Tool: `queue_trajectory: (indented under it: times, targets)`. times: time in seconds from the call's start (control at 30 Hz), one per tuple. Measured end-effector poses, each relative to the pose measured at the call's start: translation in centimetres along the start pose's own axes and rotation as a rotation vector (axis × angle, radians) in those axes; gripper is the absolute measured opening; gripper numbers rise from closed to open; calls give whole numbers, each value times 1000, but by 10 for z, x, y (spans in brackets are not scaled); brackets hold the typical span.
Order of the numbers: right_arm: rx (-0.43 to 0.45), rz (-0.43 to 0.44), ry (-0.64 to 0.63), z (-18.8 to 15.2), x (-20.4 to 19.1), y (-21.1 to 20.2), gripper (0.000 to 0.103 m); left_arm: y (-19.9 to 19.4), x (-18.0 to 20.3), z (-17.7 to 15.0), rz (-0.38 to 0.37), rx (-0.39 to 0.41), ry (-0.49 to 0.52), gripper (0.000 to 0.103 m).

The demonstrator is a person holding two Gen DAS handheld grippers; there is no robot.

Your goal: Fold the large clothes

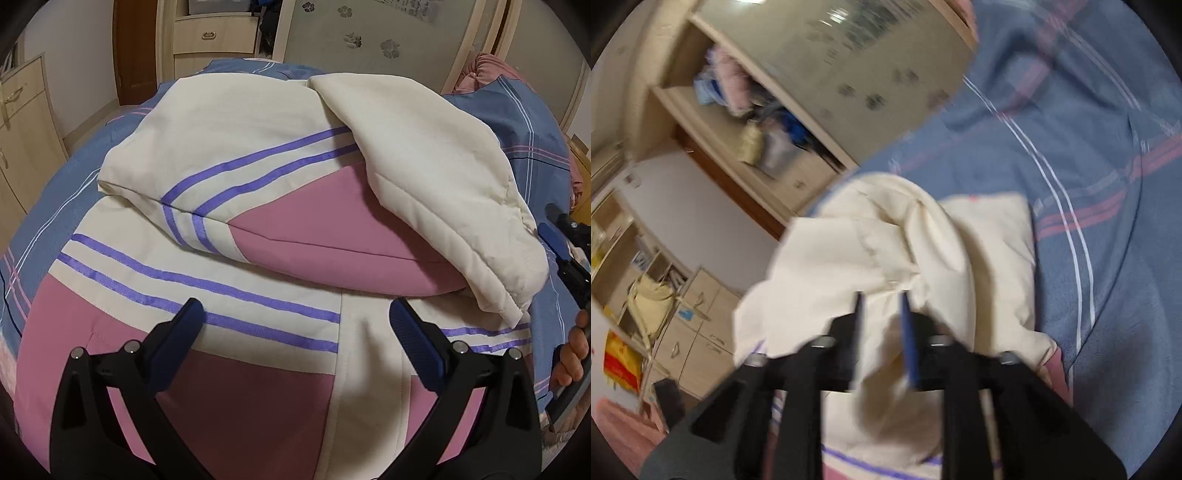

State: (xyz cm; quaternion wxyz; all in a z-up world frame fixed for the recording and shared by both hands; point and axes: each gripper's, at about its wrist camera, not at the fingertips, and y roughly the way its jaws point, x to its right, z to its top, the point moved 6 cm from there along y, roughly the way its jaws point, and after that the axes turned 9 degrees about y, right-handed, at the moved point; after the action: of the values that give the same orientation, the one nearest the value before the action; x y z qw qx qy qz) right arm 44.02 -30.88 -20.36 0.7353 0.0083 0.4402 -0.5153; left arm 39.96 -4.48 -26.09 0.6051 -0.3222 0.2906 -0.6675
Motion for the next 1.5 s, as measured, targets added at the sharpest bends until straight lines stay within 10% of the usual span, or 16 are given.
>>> queue_trajectory:
  times: [0.23, 0.37, 0.6, 0.67, 0.73, 0.87, 0.97, 1.13, 1.3, 1.5]
  targets:
    - [-206, -381, -298, -58, 31, 55, 55, -4, 12, -4, -14, -6, 27, 101]
    - [-121, -274, -348, -55, -14, 18, 55, -17, 4, -11, 41, 28, 63, 101]
    - [-261, -386, -330, -83, 11, 19, 56, -26, -5, -32, 39, 7, 76, 101]
    - [-217, -317, -286, -83, -3, -18, 67, -38, -14, -41, 64, 21, 98, 101]
    - [-139, -303, -277, -89, -5, -60, 101, -52, -25, -52, 100, 33, 124, 101]
    - [-78, -386, -198, -116, 40, -132, 101, -69, -48, -79, 140, 21, 160, 101]
    - [-50, -288, -114, -149, 52, -167, 101, -62, -64, -111, 145, -40, 191, 101]
    - [-377, -558, -107, -239, 102, -128, 95, -57, -72, -146, 186, -84, 213, 101]
    - [-224, -361, -110, -249, 52, -159, 93, -90, -82, -168, 159, -64, 170, 101]
    - [-411, -531, -7, -289, 92, -137, 93, -86, -101, -206, 185, -134, 107, 101]
